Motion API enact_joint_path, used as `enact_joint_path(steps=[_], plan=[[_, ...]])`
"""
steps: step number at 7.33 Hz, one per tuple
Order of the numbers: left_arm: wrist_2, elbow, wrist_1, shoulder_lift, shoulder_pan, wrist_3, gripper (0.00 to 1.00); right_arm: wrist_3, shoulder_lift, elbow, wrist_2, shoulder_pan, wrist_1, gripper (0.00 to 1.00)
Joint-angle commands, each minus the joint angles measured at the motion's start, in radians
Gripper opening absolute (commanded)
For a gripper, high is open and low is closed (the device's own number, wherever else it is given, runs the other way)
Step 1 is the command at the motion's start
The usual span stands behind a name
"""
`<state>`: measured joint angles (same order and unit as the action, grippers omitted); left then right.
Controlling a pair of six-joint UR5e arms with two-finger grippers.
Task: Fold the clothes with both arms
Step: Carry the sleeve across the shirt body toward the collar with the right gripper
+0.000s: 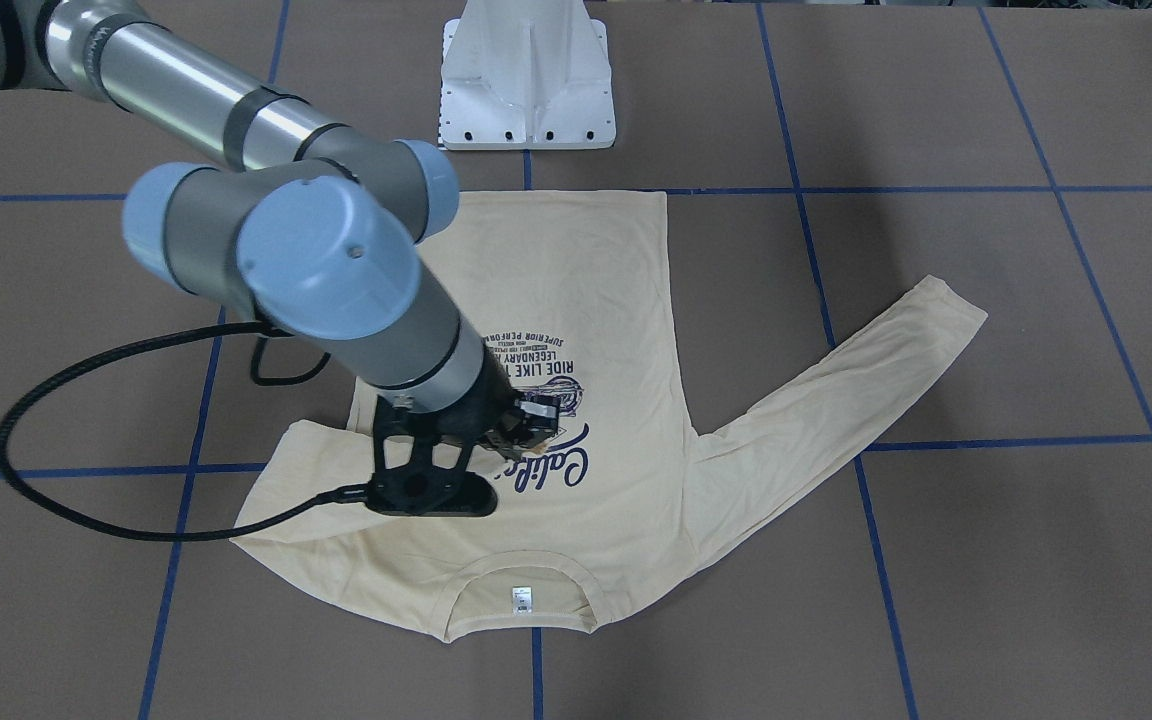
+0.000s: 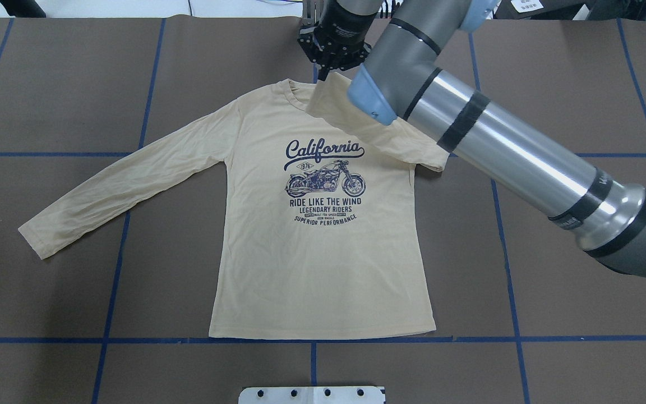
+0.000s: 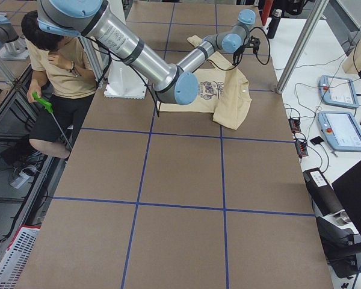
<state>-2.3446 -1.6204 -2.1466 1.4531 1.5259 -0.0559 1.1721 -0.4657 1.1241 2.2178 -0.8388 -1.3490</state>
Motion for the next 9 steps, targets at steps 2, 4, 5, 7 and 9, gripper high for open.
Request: enact_joint_path(steps=[2, 4, 5, 7, 9], plan=[[-0.001, 0.001, 0.001, 0.0, -0.001, 0.001, 0.99, 0.043, 0.131, -0.125, -0.162, 0.124, 0.115, 0.0], [0.001, 0.001, 0.001, -0.002, -0.001, 0.001, 0.99, 0.067, 0.173, -0.145, -0.176, 0.167, 0.132, 0.0], [0.001, 0.002, -0.001, -0.002, -0.001, 0.001, 0.99, 0.069, 0.173, -0.164, -0.19, 0.176, 0.163, 0.0], [0.001, 0.001, 0.001, -0.002, -0.001, 0.002, 0.99, 0.069, 0.176, -0.204, -0.245, 0.204, 0.224, 0.36], [-0.007, 0.001, -0.009, 0.016, -0.006, 0.106, 0.99, 0.089, 0.199, -0.225, -0.267, 0.21, 0.226, 1.0]])
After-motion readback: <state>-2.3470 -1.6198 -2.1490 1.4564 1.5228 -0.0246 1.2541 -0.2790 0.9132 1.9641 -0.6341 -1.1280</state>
